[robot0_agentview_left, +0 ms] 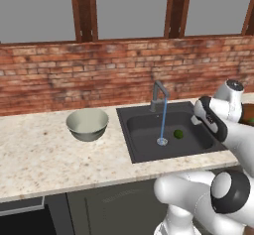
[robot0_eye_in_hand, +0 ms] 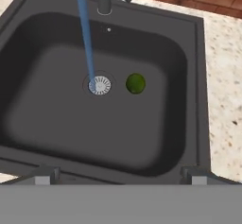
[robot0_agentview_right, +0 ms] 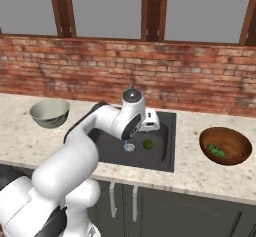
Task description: Pick the avocados from the sink and place them in one bowl. Place the lime in the other bowl. Then turn off the sink faucet.
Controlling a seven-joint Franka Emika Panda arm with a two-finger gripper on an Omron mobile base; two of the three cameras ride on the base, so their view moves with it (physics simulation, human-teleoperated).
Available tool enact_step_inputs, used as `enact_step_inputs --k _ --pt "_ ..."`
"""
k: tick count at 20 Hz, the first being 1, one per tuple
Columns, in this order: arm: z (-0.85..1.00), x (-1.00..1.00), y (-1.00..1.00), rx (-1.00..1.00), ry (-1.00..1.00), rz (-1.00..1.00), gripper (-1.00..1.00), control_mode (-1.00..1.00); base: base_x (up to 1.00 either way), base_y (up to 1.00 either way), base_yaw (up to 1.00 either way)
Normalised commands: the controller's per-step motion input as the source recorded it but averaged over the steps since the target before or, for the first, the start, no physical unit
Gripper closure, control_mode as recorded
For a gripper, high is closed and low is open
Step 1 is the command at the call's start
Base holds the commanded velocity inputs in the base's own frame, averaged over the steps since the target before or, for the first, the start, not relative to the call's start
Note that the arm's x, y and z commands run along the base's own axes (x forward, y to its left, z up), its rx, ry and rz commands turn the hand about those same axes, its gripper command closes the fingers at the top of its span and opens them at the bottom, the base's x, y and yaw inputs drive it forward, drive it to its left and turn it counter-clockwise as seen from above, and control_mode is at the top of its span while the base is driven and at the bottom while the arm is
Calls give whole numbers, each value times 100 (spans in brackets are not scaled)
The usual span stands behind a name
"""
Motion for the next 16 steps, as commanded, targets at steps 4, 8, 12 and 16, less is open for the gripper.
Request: enact_step_inputs --k 4,8,12,16 --pt "-17 23 18 0 0 0 -100 -100 0 0 0" --pt "-17 15 11 0 0 0 -100 -100 0 0 0" --pt "-16 12 1 4 0 0 -100 -100 0 0 0" --pt "-10 15 0 9 0 -1 -100 -100 0 0 0"
